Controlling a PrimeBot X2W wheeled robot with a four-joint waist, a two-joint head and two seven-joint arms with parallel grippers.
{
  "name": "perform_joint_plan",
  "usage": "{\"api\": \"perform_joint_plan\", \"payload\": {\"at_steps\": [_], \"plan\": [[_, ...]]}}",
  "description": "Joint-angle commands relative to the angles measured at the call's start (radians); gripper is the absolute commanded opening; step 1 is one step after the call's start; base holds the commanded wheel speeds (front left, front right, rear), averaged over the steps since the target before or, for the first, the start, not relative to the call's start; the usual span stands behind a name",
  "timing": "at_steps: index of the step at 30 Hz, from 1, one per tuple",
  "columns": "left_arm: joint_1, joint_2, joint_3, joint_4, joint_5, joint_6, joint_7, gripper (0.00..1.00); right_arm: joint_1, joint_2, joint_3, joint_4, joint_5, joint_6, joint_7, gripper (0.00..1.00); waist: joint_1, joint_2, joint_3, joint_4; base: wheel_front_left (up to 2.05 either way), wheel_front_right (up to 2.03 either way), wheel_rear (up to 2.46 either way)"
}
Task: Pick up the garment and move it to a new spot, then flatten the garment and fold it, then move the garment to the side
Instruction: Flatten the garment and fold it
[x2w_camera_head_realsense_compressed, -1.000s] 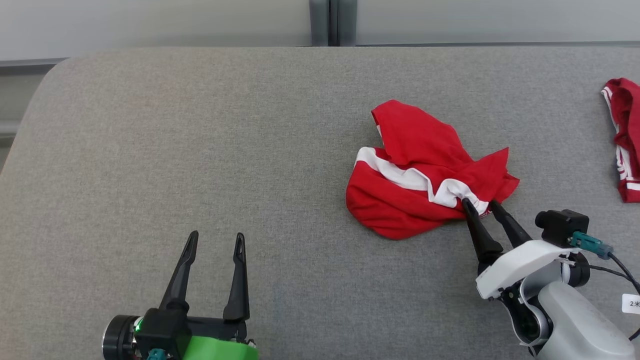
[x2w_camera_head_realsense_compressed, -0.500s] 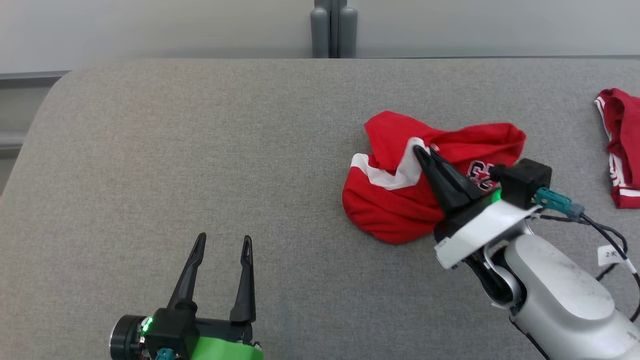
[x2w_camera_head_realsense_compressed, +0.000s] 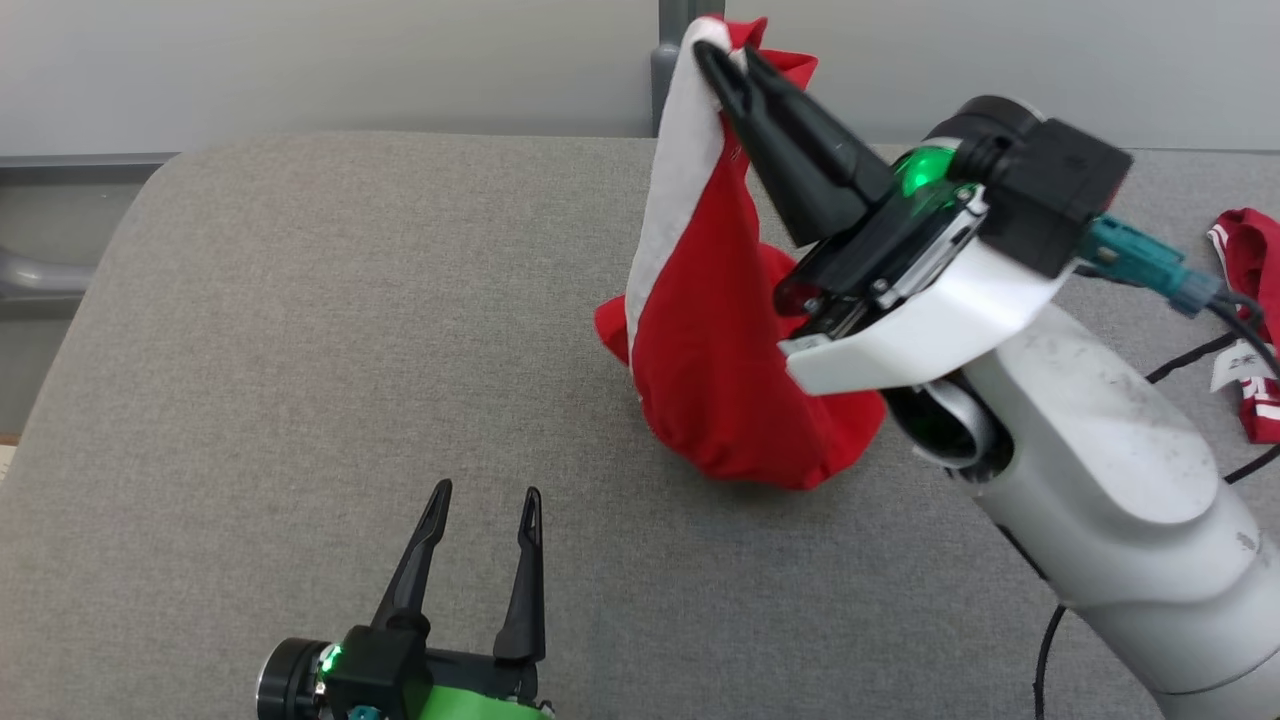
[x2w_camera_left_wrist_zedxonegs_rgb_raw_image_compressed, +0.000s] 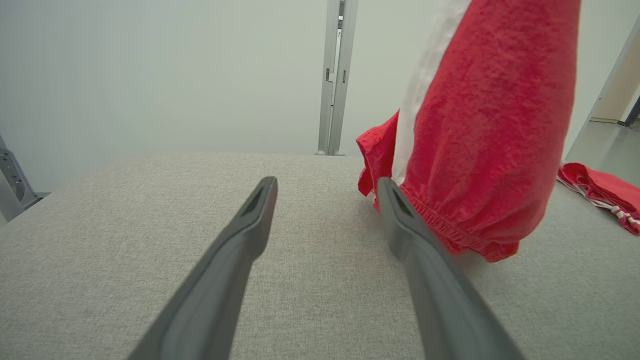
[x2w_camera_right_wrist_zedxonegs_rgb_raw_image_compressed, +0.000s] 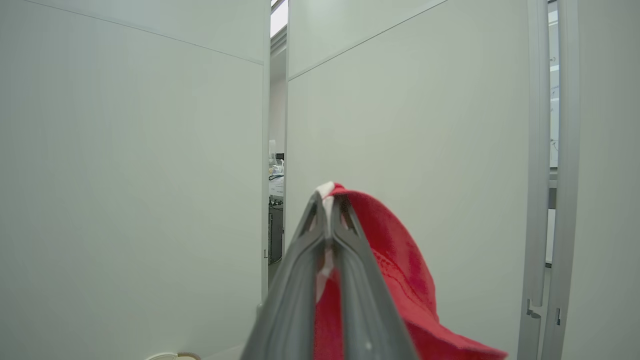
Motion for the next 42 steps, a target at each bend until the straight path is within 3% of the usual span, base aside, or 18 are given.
{"api": "perform_joint_plan", "payload": {"at_steps": [1, 11, 16, 22, 23, 24, 25, 26, 33, 42], "plan": [[-0.006, 0.002, -0.002, 0.0, -0.005, 0.007, -0.003, 1.0, 0.007, -0.015, -0.033, -0.006, -0.017, -0.001, -0.003, 0.0, 0.0, 0.0, 0.002, 0.001, 0.0, 0.0, 0.0], [-0.021, 0.002, 0.013, -0.012, 0.007, 0.009, -0.003, 1.0, 0.274, -0.182, -0.387, 0.102, -0.129, -0.001, -0.003, 0.0, 0.0, 0.0, 0.041, -0.027, 0.0, 0.0, 0.0], [-0.034, 0.002, 0.014, -0.007, 0.014, -0.005, -0.003, 1.0, 0.378, -0.156, -0.58, 0.194, -0.211, -0.001, -0.003, 0.0, 0.0, 0.0, 0.065, -0.067, 0.0, 0.0, 0.0], [-0.058, 0.002, 0.001, -0.001, 0.011, -0.017, -0.003, 1.0, 0.425, -0.121, -0.686, 0.363, -0.335, -0.002, -0.003, 0.0, 0.0, 0.0, 0.072, -0.081, 0.0, 0.0, 0.0], [-0.061, 0.002, -0.001, 0.0, 0.006, -0.022, -0.003, 1.0, 0.427, -0.112, -0.702, 0.405, -0.351, -0.002, -0.003, 0.25, 0.0, 0.0, 0.072, -0.081, 0.0, 0.0, 0.0], [-0.066, 0.002, -0.004, 0.002, 0.003, -0.028, -0.003, 1.0, 0.424, -0.108, -0.716, 0.453, -0.381, -0.002, -0.003, 0.82, 0.0, 0.0, 0.071, -0.08, 0.0, 0.0, 0.0], [-0.068, 0.002, -0.007, 0.003, 0.0, -0.033, -0.003, 1.0, 0.416, -0.106, -0.733, 0.488, -0.404, -0.002, -0.003, 1.0, 0.0, 0.0, 0.07, -0.079, 0.0, 0.0, 0.0], [-0.071, 0.002, -0.012, 0.006, -0.005, -0.04, -0.003, 1.0, 0.403, -0.102, -0.74, 0.523, -0.436, -0.002, -0.003, 1.0, 0.0, 0.0, 0.068, -0.078, 0.0, 0.0, 0.0], [-0.07, 0.002, -0.02, 0.015, -0.016, -0.056, -0.003, 1.0, 0.397, -0.035, -0.656, 0.499, -0.487, -0.002, -0.003, 1.0, 0.0, 0.0, 0.053, -0.073, 0.0, 0.0, 0.0], [-0.07, 0.002, -0.031, 0.024, -0.024, -0.065, -0.003, 1.0, 0.381, -0.042, -0.193, 0.453, -0.355, -0.002, 0.002, 1.0, 0.0, 0.0, 0.049, -0.059, 0.0, 0.0, 0.0]]}}
